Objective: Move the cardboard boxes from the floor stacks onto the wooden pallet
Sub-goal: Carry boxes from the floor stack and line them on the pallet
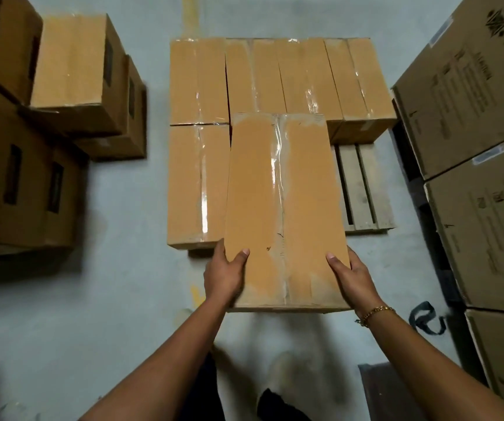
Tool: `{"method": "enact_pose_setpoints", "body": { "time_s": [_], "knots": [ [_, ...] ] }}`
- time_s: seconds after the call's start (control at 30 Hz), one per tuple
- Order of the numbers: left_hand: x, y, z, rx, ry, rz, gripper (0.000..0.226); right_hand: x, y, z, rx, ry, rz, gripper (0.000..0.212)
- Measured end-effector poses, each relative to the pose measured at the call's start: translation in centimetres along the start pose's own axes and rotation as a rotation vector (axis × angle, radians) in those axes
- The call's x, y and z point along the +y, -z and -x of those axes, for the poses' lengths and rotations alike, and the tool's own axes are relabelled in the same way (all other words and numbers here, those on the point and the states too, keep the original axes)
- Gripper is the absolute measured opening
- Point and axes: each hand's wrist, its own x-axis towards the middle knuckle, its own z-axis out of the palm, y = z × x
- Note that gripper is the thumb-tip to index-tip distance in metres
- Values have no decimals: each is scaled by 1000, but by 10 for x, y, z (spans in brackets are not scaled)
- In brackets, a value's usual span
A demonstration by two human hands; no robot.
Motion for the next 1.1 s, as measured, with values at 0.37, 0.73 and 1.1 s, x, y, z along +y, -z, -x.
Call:
{"method": "enact_pose_setpoints", "body": {
  "time_s": [0.37, 0.73, 1.1],
  "knots": [
    [-60, -107, -73, 30, 16, 43, 53, 96, 0, -114, -28, -8, 50, 45],
    [-139, -187, -236, 116, -47, 42, 62, 172, -81, -287, -21, 87, 7, 44],
    [-208, -242, -289, 247, -81, 1, 65, 244, -120, -365, -12, 166, 28, 51]
  ]
}}
